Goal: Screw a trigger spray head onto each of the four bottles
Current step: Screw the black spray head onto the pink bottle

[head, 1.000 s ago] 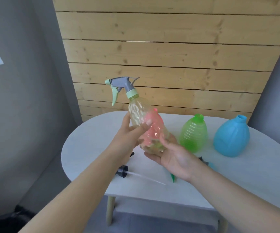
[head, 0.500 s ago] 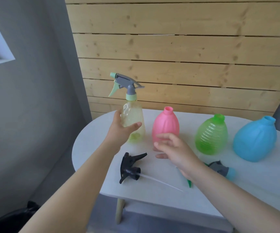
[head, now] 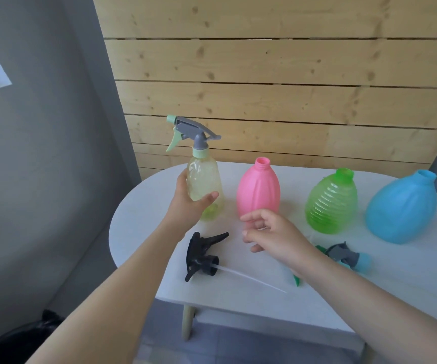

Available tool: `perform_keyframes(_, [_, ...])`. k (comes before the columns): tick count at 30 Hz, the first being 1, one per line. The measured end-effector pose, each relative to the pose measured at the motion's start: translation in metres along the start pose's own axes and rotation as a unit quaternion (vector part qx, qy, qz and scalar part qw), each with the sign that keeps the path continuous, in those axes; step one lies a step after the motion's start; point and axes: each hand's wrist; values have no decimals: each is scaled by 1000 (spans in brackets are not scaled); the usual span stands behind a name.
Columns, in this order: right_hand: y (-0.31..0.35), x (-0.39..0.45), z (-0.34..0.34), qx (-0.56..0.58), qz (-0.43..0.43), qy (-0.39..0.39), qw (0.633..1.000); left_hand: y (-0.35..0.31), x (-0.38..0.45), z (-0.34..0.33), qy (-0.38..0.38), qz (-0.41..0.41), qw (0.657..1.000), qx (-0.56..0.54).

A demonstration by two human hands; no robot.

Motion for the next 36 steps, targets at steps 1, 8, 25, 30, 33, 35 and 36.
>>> perform_keyframes(1, [0,-1,1,-3,1,1,1000,-1,-1,1,1,8,1000,2])
perform_keyframes(8, [-2,-6,8,-24,5,8,1000,-13,-24,8,-54,164,981,90])
perform_keyframes(25, [-9,-14,28,-186,69,-126,972,-15,-60,-8,93,156,915,361])
perform_keyframes(30, [-12,0,32,-189,68,-162,966,-15,-57,-9,100,169,919,342])
perform_keyframes(33, [-12,12,32,-183,63,-164,967,-14,-54,-8,98,181,926,318])
perform_keyframes(35, [-10,23,32,-160,56,-149,974,-11,-51,-7,93,185,936,285])
perform_keyframes(36, [-8,29,31,-144,54,-142,978,-9,-50,-6,92,187,942,263])
Point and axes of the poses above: each hand's wrist, its own x-axis towards the middle knuckle, its own z-axis out of the back of the hand, y = z × x, and after that the axes turned 3 degrees about y, right-handed
